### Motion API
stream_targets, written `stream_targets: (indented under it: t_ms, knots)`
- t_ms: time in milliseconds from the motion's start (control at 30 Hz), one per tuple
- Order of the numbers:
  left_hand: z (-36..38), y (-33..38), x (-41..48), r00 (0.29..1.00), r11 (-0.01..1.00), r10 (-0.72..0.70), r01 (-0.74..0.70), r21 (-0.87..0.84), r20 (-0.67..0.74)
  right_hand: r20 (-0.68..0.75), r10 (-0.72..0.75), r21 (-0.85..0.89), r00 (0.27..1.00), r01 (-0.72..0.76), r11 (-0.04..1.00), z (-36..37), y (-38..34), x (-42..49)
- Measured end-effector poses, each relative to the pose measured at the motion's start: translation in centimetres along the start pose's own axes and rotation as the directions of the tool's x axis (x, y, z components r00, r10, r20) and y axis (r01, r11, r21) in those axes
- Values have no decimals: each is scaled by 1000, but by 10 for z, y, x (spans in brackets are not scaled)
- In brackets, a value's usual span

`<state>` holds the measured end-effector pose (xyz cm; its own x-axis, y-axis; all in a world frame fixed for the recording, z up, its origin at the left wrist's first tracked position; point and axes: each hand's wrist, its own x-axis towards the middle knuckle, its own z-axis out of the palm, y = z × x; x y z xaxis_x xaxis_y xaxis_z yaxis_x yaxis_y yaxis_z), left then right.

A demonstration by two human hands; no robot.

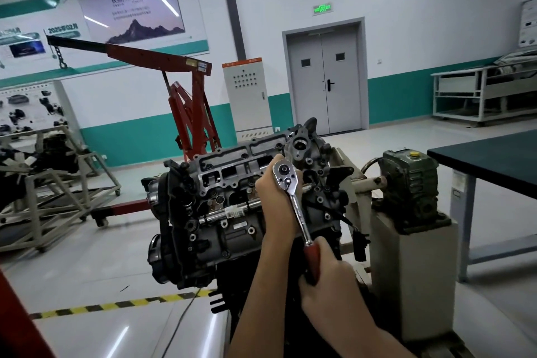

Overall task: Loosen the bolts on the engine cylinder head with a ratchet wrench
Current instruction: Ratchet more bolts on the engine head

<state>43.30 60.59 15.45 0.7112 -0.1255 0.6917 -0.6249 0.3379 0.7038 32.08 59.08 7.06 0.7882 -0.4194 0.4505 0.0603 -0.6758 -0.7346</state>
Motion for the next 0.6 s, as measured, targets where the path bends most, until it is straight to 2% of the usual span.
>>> stream_targets:
  t_ms: [67,133,200,300,400,467,533,600]
  knots:
    - [-5,-2,7,997,996,-64,67,-67,42,11,-13,-10,1000,13,1000,-3,0,1]
    - [-12,-1,11,994,997,-43,35,75,99,39,-65,-91,997,68,993,-26,8,10]
    - [-18,1,12,989,975,-13,-20,219,148,97,-158,-244,983,178,953,-60,19,27]
    - [-23,7,11,977,958,42,-99,270,210,154,-325,-539,933,355,764,-114,21,70]
    - [-24,10,12,971,962,52,-112,251,234,176,-428,-616,886,439,655,-142,8,99]
    - [-25,8,11,973,962,59,-115,246,224,167,-408,-604,897,420,677,-136,12,97]
    - [-22,5,6,977,958,107,-151,244,185,127,-330,-530,935,345,775,-116,23,77]
    - [-16,1,1,983,955,147,-169,244,108,87,-242,-370,966,257,893,-88,27,50]
